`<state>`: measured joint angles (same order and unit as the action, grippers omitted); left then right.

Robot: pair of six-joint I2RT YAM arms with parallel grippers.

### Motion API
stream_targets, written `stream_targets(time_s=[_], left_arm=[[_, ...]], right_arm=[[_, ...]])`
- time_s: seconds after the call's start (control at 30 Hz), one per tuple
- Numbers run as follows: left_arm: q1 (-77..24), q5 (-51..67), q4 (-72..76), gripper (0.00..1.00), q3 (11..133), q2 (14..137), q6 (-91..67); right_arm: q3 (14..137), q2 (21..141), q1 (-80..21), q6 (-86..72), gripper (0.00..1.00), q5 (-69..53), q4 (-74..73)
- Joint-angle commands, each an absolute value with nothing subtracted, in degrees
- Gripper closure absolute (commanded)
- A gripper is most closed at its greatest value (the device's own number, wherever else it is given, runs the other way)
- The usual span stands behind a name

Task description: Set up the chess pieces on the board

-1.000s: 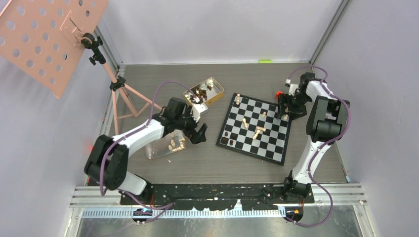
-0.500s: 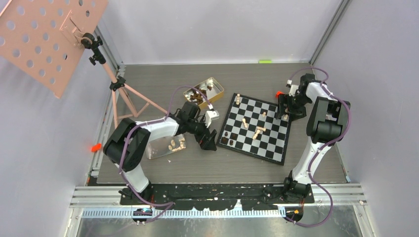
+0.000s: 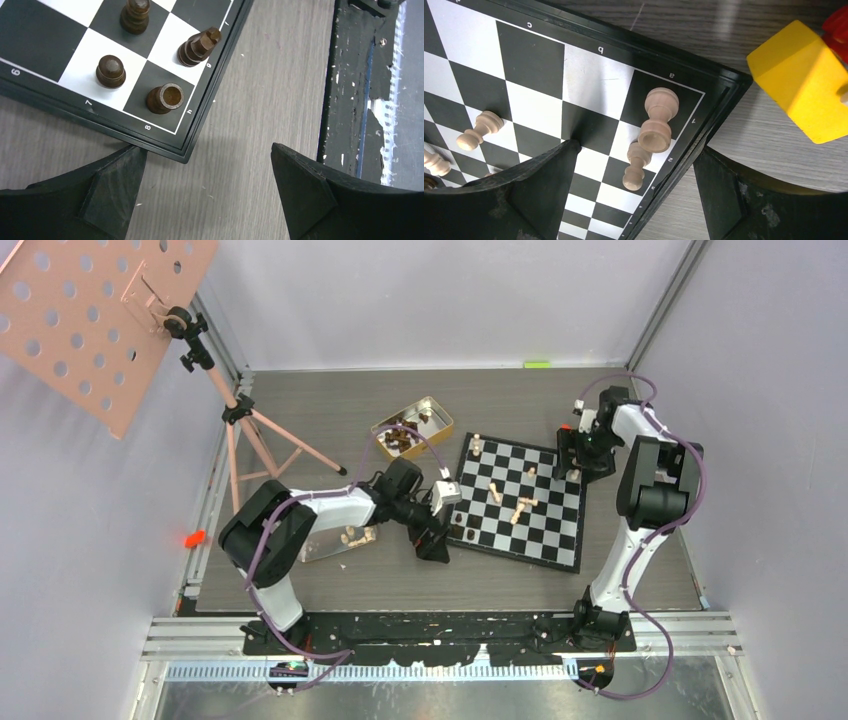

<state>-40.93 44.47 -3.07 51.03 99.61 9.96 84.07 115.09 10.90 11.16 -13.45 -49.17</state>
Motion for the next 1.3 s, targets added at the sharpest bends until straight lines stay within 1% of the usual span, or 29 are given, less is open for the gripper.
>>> stream_targets(time_s=[0.0, 0.3, 0.57, 0.7, 0.8, 1.0, 1.13, 1.27], left_arm=[[-44.85, 48.19, 1.44, 0.01, 49.04, 96.82, 12.47], [-52.06, 46.89, 0.19, 0.01, 46.14, 94.98, 17.23], [-57.36, 43.17, -5.05, 0.01, 45.63, 91.98, 22.83], [-59.31, 39.22, -9.87, 0.01, 45.61, 89.14, 26.36], [-59.31, 35.02, -13.70, 0.02, 45.77, 85.68, 27.66], [-58.82, 25.83, -20.73, 0.02, 47.62, 76.50, 29.14], [-53.90, 24.12, -22.34, 0.02, 51.23, 73.27, 26.87], [-46.34, 25.55, -19.46, 0.02, 56.89, 75.03, 21.45]], right_arm=[[85.62, 116.08, 7.31, 9.54, 0.09, -13.48, -48.40], [88.62, 118.58, 2.49, 11.53, 0.09, -13.36, -50.14], [90.75, 120.62, -3.01, 16.65, 0.09, -14.16, -52.46], [93.24, 122.02, -6.36, 20.25, 0.08, -13.21, -54.36], [94.65, 122.42, -7.37, 20.83, 0.06, -11.54, -54.30], [95.76, 120.08, -7.39, 20.72, 0.04, -9.61, -54.25], [95.44, 116.30, -7.40, 19.64, 0.04, -9.43, -54.36], [94.90, 111.78, -7.34, 17.49, 0.03, -8.95, -54.38]])
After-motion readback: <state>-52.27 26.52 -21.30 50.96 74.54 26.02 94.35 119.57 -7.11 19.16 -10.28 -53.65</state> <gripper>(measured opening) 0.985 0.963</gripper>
